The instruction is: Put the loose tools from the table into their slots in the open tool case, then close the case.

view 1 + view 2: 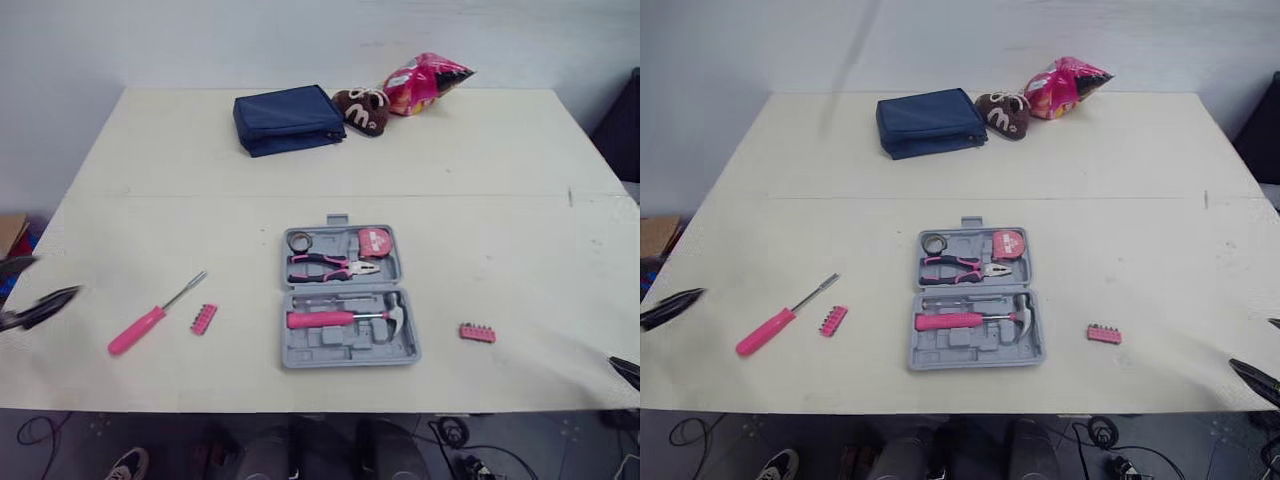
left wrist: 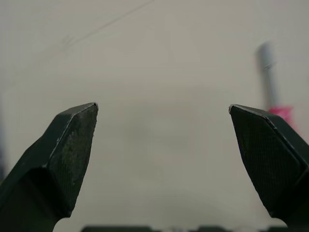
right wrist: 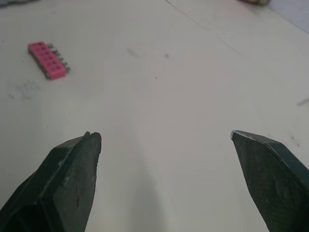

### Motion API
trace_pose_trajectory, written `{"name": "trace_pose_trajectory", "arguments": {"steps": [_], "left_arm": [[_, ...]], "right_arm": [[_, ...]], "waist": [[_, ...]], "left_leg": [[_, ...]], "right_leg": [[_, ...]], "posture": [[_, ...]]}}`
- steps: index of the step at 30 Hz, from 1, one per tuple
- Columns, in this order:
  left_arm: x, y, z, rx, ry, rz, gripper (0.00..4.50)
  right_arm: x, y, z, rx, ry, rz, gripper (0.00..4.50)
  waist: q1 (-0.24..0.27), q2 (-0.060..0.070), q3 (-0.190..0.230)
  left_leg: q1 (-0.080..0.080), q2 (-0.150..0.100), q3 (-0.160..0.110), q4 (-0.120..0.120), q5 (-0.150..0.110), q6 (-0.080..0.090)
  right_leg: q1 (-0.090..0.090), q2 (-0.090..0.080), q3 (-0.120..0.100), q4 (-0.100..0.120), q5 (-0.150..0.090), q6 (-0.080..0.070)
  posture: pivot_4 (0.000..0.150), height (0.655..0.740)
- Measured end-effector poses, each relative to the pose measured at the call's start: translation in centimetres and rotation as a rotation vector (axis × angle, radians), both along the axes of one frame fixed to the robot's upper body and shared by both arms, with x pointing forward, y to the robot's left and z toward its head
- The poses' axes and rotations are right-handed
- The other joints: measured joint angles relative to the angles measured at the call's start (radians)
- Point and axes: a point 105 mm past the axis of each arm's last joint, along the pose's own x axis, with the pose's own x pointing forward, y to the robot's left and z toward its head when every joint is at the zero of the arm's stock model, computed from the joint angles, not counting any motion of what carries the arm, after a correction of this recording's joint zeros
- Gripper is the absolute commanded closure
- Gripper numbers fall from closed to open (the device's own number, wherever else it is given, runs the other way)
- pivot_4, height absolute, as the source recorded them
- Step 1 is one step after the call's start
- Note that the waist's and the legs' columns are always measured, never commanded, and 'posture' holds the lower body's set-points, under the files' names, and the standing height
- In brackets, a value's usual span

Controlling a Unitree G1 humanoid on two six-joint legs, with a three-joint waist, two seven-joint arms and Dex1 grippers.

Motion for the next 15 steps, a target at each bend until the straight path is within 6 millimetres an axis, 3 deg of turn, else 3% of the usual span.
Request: {"name": "trace_pose_trajectory", "arguments": {"steps": [3,8,15], "left_arm": [[-0.7,1.0,-0.7,-0.007,0.001,0.042,0.07],[0.3,-0.7,-0.7,-0.024,-0.025,-0.019,0.07],[1.0,-5.4,-0.9,-0.07,-0.014,-0.124,0.07]], "right_arm": [[0.6,0.0,-0.3,0.01,-0.009,-0.008,0.0],[3.2,1.4,0.8,0.023,-0.093,0.063,0.0],[6.8,7.3,1.2,0.098,-0.152,0.314,0.0]], "waist": [[-0.003,0.0,0.0],[-0.005,0.0,0.0],[-0.019,0.0,0.001]], "left_leg": [[0.0,-0.001,0.003,0.001,-0.002,-0.005],[0.0,0.0,0.003,0.0,-0.001,-0.007],[0.0,0.0,0.005,-0.005,0.002,-0.003]], "right_leg": [[-0.002,-0.002,0.003,0.003,0.001,0.001],[-0.003,-0.002,0.005,0.006,0.001,-0.001],[-0.004,0.0,0.004,0.007,0.0,-0.001]], "posture": [[0.15,0.74],[0.15,0.74],[0.15,0.74]]}}
